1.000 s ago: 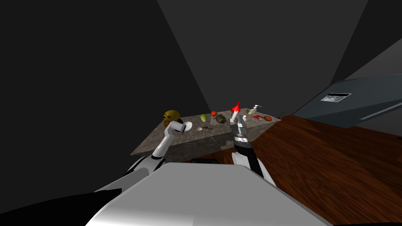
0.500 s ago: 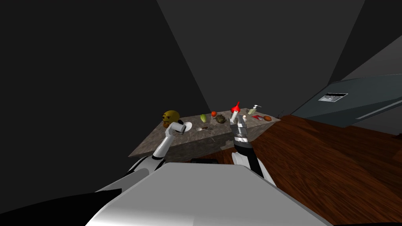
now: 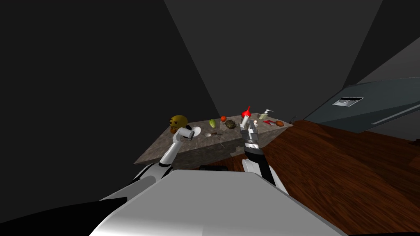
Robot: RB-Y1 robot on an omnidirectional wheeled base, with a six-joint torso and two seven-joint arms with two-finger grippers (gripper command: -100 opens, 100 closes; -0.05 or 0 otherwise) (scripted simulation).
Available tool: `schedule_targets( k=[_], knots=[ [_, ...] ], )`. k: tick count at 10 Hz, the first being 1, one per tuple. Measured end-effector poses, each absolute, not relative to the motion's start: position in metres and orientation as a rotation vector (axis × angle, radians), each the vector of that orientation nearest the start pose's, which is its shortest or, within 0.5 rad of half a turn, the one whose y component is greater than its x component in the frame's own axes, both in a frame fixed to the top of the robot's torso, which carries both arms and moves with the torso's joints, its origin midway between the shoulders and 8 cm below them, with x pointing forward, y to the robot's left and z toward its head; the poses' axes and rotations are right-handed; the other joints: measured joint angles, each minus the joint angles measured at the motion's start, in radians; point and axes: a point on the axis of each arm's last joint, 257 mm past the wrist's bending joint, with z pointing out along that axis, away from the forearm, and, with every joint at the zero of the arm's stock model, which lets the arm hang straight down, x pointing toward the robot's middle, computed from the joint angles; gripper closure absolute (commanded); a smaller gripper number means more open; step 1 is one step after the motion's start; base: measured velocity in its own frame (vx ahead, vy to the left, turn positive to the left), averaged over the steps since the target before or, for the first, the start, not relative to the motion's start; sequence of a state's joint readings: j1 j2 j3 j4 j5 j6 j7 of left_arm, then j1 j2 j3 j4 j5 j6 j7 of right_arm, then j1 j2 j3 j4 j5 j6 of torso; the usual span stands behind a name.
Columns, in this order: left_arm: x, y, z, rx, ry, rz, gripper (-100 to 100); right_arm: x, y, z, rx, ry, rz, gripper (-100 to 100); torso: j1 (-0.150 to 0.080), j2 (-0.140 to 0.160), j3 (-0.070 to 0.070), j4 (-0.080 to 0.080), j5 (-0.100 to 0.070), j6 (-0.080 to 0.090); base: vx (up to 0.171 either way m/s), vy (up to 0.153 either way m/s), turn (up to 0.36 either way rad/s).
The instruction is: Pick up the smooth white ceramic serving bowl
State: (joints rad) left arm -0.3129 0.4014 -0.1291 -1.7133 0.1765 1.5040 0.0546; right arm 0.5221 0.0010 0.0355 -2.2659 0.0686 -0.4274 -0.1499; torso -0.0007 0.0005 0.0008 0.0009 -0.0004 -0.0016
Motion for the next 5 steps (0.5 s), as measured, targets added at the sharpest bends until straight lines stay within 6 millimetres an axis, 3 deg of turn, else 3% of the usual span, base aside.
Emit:
schedule_targets(
  k=[1,4,5],
  knots=[
    [0.477,0.297,-0.311,-1.676,2.046,-0.251,100,0.359,-0.266,-0.004,0.772,0.683,1.397,0,0.0,0.0,0.0,0.0,0.0,0.0,-0.009,-0.002,0.031],
    [0.475,0.294,-0.298,-1.671,2.046,-0.255,100,0.359,-0.266,-0.004,0.772,0.683,1.397,0,-0.001,0.003,0.002,0.002,-0.001,0.0,-0.016,-0.003,0.014],
    [0.474,0.294,-0.297,-1.672,2.047,-0.253,0,0.359,-0.266,-0.004,0.772,0.683,1.397,0,-0.001,0.003,0.002,0.002,-0.001,0.0,0.0,0.0,0.0]
  ],
)
